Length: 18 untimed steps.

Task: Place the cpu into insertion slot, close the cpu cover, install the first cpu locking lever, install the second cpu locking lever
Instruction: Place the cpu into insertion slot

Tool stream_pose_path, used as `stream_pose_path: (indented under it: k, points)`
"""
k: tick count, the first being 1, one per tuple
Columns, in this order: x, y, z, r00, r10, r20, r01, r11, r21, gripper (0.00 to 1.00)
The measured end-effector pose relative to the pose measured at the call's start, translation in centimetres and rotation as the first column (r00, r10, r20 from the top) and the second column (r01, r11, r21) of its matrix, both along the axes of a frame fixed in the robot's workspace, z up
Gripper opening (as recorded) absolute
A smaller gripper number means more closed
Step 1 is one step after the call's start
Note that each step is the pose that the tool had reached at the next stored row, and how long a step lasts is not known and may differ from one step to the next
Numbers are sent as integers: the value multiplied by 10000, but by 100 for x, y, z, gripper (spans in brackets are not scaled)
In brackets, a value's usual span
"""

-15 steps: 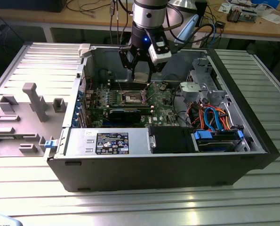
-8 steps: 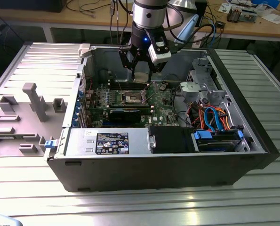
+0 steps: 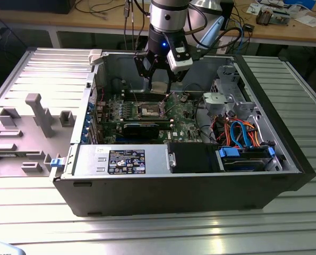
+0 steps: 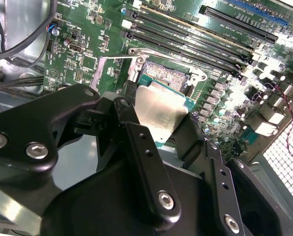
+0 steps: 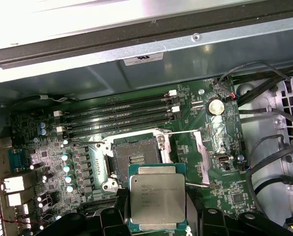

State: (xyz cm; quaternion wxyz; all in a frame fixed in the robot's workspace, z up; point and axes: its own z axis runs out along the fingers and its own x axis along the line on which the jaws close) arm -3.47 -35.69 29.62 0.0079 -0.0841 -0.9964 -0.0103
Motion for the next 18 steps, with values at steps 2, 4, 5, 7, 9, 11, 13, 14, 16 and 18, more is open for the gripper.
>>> stream_pose_path:
  k: [2,4,5,7,9,11,13,14,16,18]
  points:
    - [2,0,0,10000,2,0,-2,10000,0,55]
    - [2,0,0,10000,-10,0,10,10000,0,55]
    - [2,0,0,10000,-19,0,19,10000,1,55]
    - [3,0,0,10000,-34,0,34,10000,0,55]
    - [3,0,0,10000,-62,0,62,10000,-1,55]
    - [3,0,0,10000,-85,0,85,10000,0,55]
    - [3,0,0,9999,-143,0,143,9999,0,55]
    - [3,0,0,9998,-201,0,201,9998,0,55]
    - [3,0,0,9998,-205,0,205,9998,0,55]
    - [3,0,0,9998,-217,0,217,9998,0,55]
